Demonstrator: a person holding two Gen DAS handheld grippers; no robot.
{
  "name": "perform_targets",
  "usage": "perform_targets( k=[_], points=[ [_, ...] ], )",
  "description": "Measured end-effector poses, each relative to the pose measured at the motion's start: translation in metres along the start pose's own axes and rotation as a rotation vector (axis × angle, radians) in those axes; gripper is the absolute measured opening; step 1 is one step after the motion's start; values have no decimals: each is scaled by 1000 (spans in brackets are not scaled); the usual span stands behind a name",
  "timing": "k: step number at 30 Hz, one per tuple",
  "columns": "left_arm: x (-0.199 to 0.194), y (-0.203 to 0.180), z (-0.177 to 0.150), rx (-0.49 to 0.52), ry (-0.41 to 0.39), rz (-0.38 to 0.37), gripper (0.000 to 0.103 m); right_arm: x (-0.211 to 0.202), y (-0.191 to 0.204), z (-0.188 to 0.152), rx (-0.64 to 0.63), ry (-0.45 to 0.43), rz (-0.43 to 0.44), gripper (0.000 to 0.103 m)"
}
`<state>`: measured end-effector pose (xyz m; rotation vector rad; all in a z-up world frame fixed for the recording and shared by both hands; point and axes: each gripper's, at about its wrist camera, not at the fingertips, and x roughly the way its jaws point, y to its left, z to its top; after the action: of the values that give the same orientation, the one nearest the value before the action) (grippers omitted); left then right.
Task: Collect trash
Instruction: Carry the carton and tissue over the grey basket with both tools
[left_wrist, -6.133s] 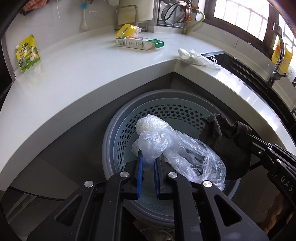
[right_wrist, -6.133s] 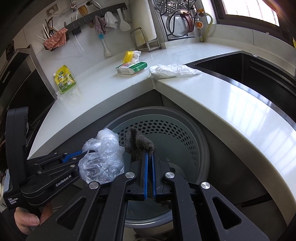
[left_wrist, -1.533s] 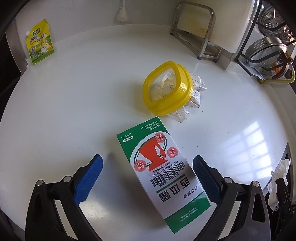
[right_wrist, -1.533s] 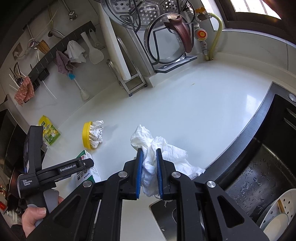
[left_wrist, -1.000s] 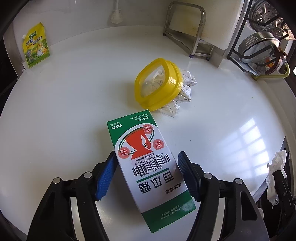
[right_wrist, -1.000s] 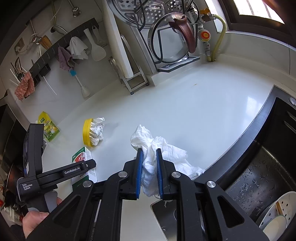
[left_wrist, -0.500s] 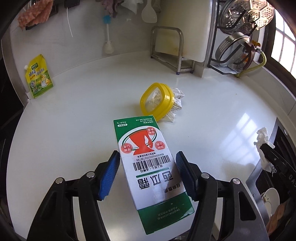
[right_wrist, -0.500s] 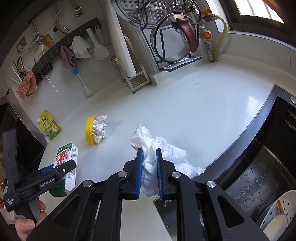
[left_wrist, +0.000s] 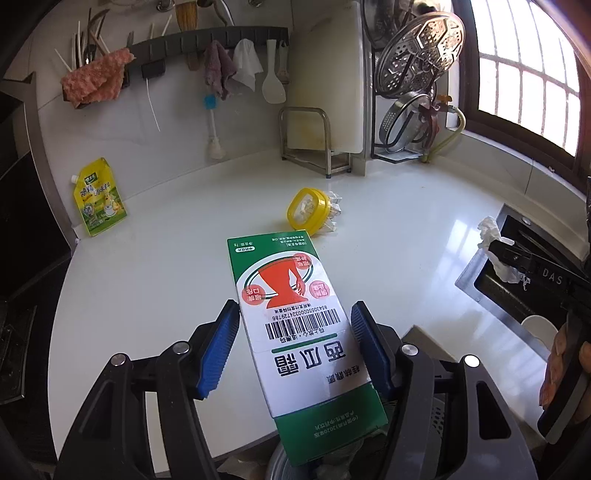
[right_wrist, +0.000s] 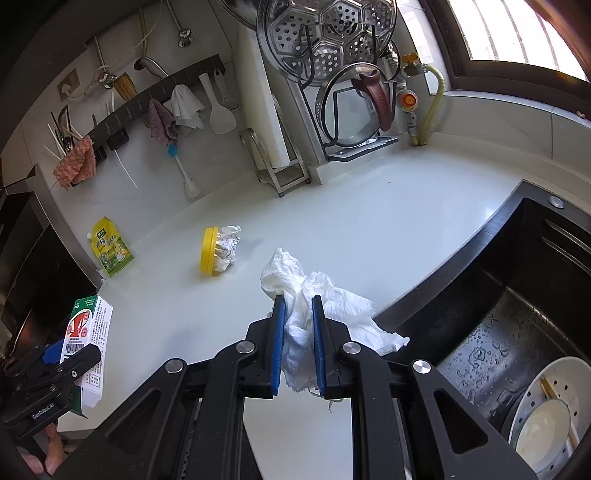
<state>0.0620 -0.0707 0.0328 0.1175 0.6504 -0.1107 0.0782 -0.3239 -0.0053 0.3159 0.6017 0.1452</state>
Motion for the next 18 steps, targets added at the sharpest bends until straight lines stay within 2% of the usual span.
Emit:
perform_targets(
  k=[3, 5, 8, 12, 18],
  points=[
    [-17, 2, -18, 24, -27, 9, 61, -26, 12, -27, -18, -10, -32, 14],
    [-25, 2, -30, 38, -34, -10, 61, -41, 20, -47, -10, -10, -32, 14],
    [-33, 1, -50, 53, -20, -56, 61, -57, 31, -80, 18, 7, -20, 14],
    [-37, -1, -80, 66, -2, -76, 61, -69, 42, -120, 40, 36, -47, 14],
    [-43, -3, -113, 95, 17, -109, 61, -86, 56, -157, 51, 54, -79, 14]
  ],
)
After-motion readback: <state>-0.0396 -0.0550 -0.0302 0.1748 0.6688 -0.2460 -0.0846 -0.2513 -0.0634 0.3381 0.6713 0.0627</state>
